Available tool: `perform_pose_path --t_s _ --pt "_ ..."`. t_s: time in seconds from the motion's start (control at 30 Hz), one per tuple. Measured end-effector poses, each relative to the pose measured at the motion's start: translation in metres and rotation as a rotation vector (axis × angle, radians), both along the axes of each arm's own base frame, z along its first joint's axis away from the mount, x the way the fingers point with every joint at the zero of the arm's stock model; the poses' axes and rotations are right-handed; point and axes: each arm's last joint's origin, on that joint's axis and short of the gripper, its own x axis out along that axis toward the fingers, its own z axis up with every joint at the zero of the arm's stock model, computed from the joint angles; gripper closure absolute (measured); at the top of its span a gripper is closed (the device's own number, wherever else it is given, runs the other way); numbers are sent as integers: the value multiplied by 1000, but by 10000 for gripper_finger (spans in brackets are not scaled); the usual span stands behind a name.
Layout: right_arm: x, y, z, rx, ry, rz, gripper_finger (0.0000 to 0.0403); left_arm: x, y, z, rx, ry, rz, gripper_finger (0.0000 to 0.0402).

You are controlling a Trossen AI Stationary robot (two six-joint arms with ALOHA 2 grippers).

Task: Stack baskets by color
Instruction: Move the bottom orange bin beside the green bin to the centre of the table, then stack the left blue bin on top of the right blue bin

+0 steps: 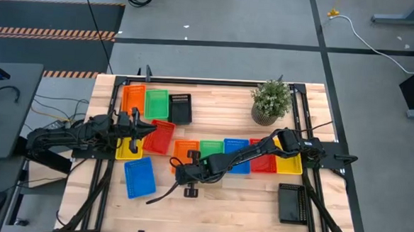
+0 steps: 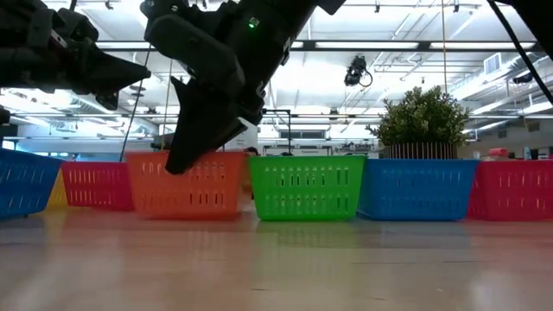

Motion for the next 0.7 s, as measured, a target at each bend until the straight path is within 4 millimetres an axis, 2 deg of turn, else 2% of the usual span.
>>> perform_pose_path --t_s 0.23,0.37,0.53,0.7 --pt "0 0 1 0 -1 3 298 0 0 0 0 0 0 369" --pt "-2 -1 14 -18 -26 8 269 0 0 0 0 1 0 363" --pt "-9 4 39 -49 -77 40 260 0 0 0 0 2 -1 365" --pt "-15 18 56 -200 -162 56 264 0 0 0 0 1 0 372"
